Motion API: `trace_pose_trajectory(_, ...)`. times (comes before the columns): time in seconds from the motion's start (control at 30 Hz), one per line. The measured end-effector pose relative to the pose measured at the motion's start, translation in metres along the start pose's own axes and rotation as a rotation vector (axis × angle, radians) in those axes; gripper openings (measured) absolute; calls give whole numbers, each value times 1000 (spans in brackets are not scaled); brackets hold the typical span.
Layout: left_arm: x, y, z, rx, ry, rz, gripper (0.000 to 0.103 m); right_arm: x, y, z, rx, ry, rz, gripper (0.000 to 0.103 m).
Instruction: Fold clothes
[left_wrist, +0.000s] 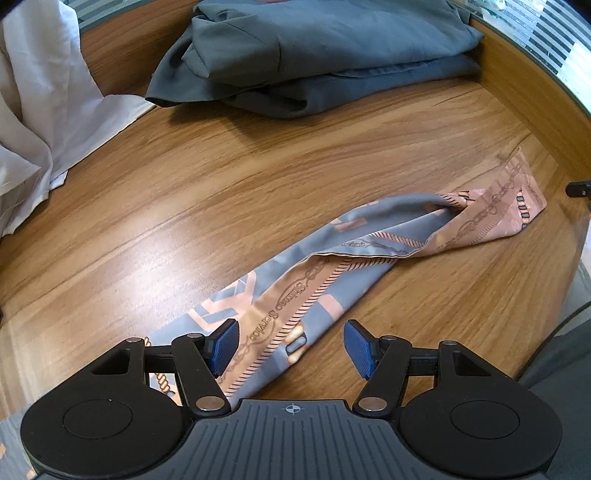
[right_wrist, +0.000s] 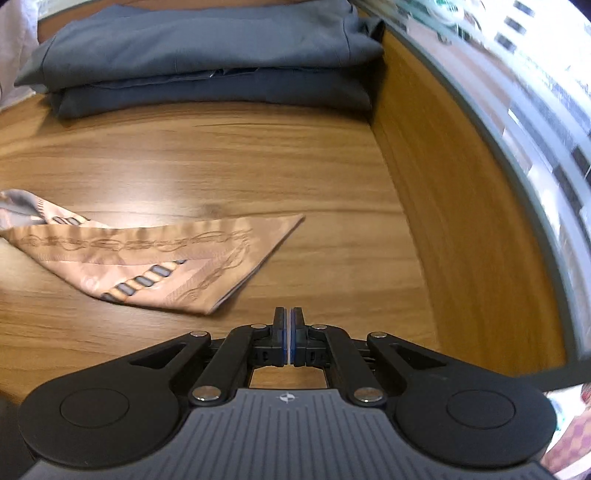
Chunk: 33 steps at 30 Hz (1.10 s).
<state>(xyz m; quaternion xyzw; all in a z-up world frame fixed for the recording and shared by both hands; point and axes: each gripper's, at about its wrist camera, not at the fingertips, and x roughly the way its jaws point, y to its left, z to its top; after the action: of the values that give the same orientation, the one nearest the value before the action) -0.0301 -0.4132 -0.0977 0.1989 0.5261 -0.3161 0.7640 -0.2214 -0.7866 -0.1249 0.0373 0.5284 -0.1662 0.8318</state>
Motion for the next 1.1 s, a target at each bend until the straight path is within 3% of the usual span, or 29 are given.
trace_pose_trajectory(0.07,1,2,1,-1,0,2,66,-2,3,2,32,-2,26,5)
trace_pose_trajectory(0.2,0,5,1,-2,-5,3,66,1,6,19,154,-11,89,28)
trace_pose_trajectory(0.4,1,12,-2,-18,-5,7,66,21,15,46,373,14,177,36)
trace_pose_trajectory(0.57,1,17,-4,-26,-11,19,66,43,24,60,476,58,131,48)
trace_pose_trajectory(0.7,1,22,-2,-35,-15,21,66,55,27,67,521,79,69,49)
trace_pose_trajectory(0.87,1,27,1,-48,-18,9,65,62,33,74,505,84,32,49)
trace_pose_trajectory(0.93,0,27,2,-38,-20,-1,65,63,37,79,471,86,4,41)
trace_pose_trajectory(1.0,-1,26,3,-21,-22,-11,65,62,38,80,437,86,-30,16)
trace_pose_trajectory(1.07,-1,25,4,-6,-21,-26,65,62,36,80,433,79,-41,2)
trace_pose_trajectory(1.1,0,24,4,-2,-19,-33,63,62,34,79,432,76,-42,0)
